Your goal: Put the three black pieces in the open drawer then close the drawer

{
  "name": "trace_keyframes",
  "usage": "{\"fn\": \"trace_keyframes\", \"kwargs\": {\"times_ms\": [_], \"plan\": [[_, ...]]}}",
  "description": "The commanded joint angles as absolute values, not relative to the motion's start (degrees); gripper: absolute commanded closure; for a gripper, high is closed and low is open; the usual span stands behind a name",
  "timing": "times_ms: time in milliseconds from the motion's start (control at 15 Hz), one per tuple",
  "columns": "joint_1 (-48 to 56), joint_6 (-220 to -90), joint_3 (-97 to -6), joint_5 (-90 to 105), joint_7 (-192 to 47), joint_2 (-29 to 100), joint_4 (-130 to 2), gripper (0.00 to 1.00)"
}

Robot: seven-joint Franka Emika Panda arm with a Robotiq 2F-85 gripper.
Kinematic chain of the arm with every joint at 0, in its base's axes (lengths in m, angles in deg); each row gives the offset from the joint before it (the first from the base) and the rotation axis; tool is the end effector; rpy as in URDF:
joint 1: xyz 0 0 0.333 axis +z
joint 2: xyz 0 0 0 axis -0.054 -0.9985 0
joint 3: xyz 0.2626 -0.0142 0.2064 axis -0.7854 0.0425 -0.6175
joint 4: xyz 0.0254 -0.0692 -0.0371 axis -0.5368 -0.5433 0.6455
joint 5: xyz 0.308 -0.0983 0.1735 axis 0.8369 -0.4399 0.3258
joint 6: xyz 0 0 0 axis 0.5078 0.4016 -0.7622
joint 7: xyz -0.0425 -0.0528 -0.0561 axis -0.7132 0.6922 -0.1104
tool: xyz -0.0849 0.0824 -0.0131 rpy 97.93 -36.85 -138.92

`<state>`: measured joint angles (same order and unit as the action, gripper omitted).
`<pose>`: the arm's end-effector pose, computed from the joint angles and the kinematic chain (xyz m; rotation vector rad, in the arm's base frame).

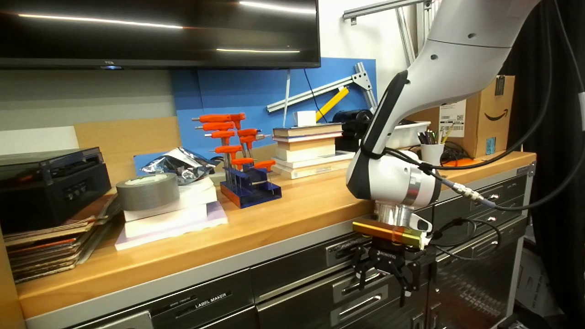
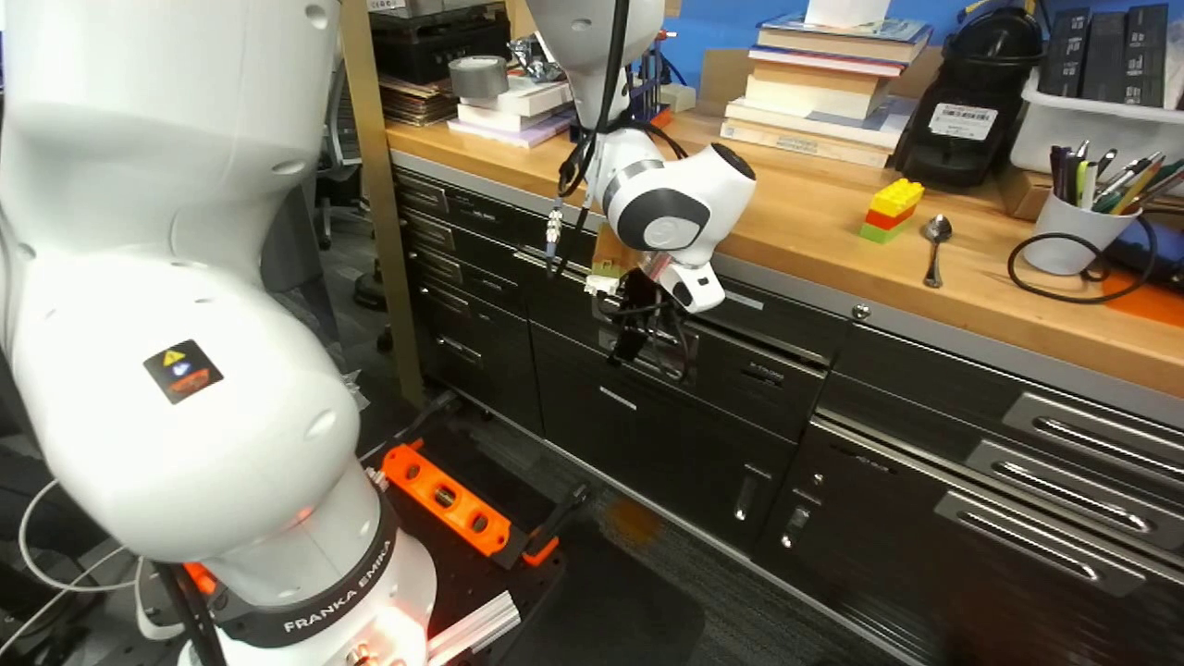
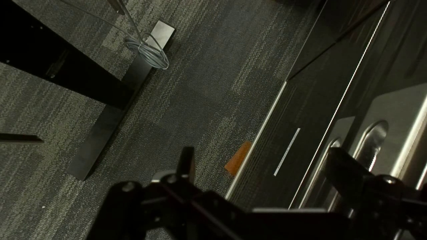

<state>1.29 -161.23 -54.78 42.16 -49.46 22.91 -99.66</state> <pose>0.4994 -0.0156 0.1488 -2.5394 1.3844 0.4852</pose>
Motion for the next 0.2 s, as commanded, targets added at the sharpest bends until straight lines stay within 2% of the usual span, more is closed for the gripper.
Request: {"fn": "trace_keyframes", "kwargs": {"times_ms": [0,133], "plan": [[1.5,-160.9,-54.5,42.2,-49.5,23.1,-99.7,0.0],[1.5,-160.9,-54.5,42.2,-49.5,23.1,-99.8,0.0]]}}
